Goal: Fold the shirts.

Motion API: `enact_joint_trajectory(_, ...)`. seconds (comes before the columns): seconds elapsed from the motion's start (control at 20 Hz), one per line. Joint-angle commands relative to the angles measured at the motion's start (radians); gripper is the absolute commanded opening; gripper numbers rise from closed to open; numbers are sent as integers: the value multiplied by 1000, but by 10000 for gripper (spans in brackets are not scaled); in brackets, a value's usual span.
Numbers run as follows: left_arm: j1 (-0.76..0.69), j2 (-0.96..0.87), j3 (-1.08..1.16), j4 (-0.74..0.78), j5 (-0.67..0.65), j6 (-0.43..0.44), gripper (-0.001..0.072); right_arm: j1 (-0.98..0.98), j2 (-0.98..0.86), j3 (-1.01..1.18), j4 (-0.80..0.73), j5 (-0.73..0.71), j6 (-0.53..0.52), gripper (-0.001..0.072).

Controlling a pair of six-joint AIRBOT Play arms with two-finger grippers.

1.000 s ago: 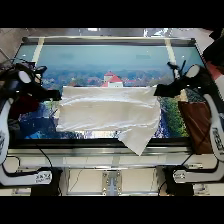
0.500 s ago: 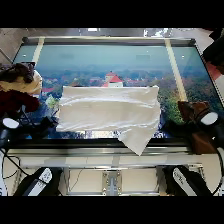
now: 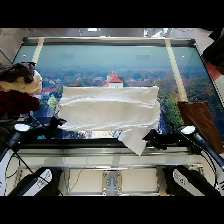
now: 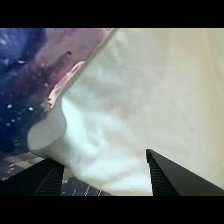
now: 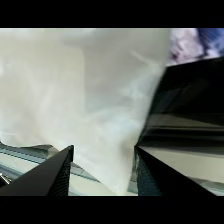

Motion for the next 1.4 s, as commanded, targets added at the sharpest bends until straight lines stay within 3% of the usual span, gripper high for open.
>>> enact_joint_trajectory(0.0, -32, -40, -6, -71, 77, 2, 421, 92, -74, 7, 134, -111, -63, 169)
enact_joint_trajectory(0.05, -32, -32, -5, -97, 77, 2, 183, 97, -65, 23, 164, -100, -90, 27)
enact_joint_trajectory(0.1, -31, -15, -1, -107, 77, 4, 18, 97, -48, 42, 172, -81, -103, 17)
enact_joint_trajectory(0.25, -21, 113, 28, -98, 37, 32, 10, 94, 57, 131, 158, 34, -101, 16)
enact_joint_trajectory(0.45, -3, 391, 62, 10, 27, 31, 6, 94, 238, 288, -12, 153, 32, 15)
enact_joint_trajectory(0.65, -36, 467, 124, 43, 21, 32, 4, 95, 230, 488, -57, 60, 38, 13)
enact_joint_trajectory(0.75, -122, 388, 185, 158, 73, 27, 4, 95, 128, 576, -96, 23, 31, 13)
enact_joint_trajectory(0.85, -181, 239, 267, 318, 157, -52, 4, 95, -12, 644, -121, -34, 15, 13)
enact_joint_trajectory(0.95, -193, 16, 393, 455, 138, -116, 4, 95, -167, 719, -107, -109, -13, 13)
enact_joint_trajectory(1.15, -237, -322, 624, 459, 123, -108, 5, 95, -470, 927, -87, -154, -59, 14)
enact_joint_trajectory(1.35, -280, -506, 755, 512, 124, -128, 5, 95, -676, 1077, -86, -175, -59, 15)
